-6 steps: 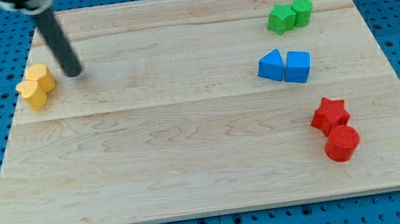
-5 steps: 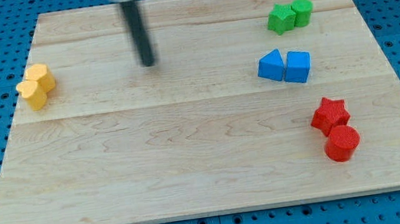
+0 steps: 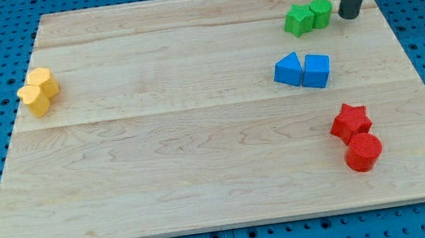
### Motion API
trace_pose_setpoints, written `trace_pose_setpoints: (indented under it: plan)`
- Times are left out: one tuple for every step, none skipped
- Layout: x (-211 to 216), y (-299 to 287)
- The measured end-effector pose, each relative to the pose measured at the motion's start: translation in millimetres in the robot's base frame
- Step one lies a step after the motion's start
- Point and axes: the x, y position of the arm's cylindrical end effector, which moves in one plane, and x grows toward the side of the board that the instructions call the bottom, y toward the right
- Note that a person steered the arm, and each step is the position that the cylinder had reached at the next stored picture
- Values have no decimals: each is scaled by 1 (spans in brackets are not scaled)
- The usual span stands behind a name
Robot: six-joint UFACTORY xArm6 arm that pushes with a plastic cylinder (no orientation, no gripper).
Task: Move the green star to the top center
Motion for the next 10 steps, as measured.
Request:
trace_pose_setpoints:
  plan:
    - [7, -23]
    - [7, -71]
    - [7, -115]
    - [-38, -151]
    - [-73, -192]
    - [-69, -136]
    - [-106, -112]
    - [-105, -169]
    - [-104, -251]
    - [-79, -261]
